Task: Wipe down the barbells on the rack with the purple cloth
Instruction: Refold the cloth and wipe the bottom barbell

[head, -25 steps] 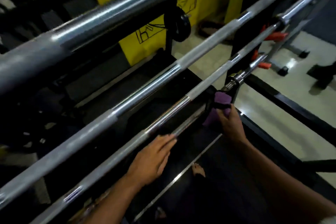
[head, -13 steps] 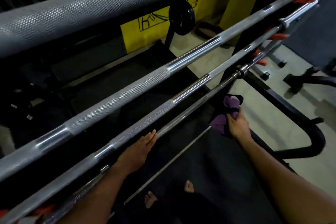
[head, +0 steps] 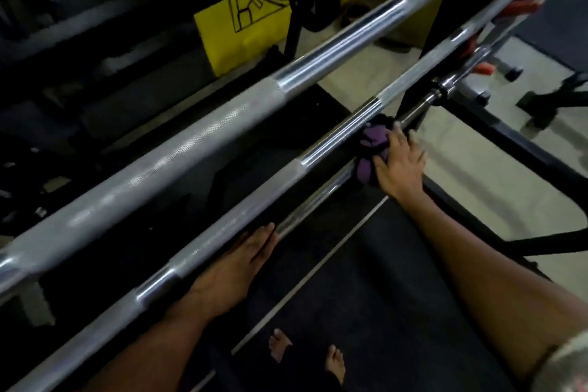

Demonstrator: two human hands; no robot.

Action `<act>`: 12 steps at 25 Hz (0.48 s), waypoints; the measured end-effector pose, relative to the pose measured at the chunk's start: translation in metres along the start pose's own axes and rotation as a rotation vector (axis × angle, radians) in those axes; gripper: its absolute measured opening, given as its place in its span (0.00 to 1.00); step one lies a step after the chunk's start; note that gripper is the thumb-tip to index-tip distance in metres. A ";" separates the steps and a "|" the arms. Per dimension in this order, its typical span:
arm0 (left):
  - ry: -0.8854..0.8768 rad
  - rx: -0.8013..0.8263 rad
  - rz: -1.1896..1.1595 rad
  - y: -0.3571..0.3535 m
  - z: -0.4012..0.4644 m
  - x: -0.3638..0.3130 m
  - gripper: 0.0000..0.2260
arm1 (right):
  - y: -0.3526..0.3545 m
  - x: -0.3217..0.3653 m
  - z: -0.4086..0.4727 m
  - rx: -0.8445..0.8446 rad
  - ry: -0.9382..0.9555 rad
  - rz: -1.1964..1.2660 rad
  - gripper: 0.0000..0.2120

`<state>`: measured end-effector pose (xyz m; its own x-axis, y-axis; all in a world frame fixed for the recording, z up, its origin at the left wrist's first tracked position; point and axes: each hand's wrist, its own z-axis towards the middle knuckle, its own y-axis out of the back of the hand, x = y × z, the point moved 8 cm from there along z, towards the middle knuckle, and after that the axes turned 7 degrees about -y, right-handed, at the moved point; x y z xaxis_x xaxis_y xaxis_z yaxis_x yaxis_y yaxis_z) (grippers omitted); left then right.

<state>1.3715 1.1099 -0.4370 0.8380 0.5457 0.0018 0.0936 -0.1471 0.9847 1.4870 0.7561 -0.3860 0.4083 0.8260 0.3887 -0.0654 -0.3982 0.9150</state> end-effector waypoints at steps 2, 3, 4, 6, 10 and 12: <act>-0.101 0.000 0.061 -0.012 -0.004 -0.003 0.33 | -0.022 0.005 0.018 -0.032 0.048 0.130 0.32; -0.155 -0.015 0.057 -0.011 -0.001 -0.004 0.33 | -0.033 0.006 0.021 -0.065 0.054 0.176 0.33; -0.128 -0.036 0.020 -0.008 -0.003 -0.003 0.35 | -0.038 0.011 0.022 -0.108 0.047 0.141 0.32; 0.014 -0.001 -0.119 -0.006 -0.003 0.007 0.39 | -0.036 0.024 0.028 -0.124 0.057 -0.078 0.31; 0.029 0.015 -0.189 -0.003 0.002 0.007 0.39 | -0.017 0.044 0.032 -0.071 0.185 -0.161 0.32; 0.051 -0.011 -0.219 0.000 0.001 0.008 0.33 | -0.014 0.047 0.020 -0.097 0.154 -0.106 0.30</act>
<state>1.3787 1.1129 -0.4373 0.7701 0.6044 -0.2042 0.2648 -0.0116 0.9642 1.5251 0.7924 -0.3827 0.2735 0.9154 0.2952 -0.1202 -0.2720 0.9548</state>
